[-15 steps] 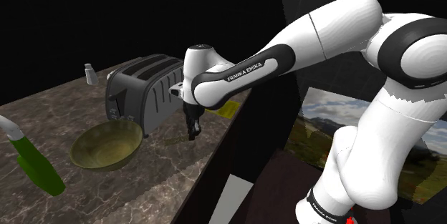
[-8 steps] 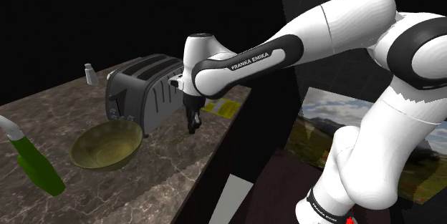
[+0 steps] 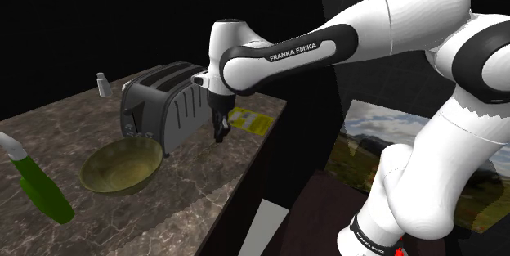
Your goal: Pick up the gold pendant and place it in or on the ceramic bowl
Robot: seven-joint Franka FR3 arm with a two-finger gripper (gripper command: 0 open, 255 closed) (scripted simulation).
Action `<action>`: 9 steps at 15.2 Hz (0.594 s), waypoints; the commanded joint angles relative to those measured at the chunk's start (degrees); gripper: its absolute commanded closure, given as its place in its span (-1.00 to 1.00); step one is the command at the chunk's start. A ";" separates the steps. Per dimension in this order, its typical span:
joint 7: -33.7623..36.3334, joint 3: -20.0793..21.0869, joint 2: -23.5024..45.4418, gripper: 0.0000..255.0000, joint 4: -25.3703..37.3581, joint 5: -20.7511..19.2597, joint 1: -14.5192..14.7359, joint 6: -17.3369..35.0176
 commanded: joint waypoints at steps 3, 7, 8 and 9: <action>0.18 -0.01 -0.85 1.00 2.27 -0.09 -0.02 -3.15; 0.34 -0.03 -1.50 1.00 4.68 -0.17 -0.04 -6.21; 0.38 -0.04 -1.63 1.00 5.32 -0.19 -0.04 -6.97; 0.42 -0.04 -1.75 1.00 5.96 -0.20 -0.04 -7.73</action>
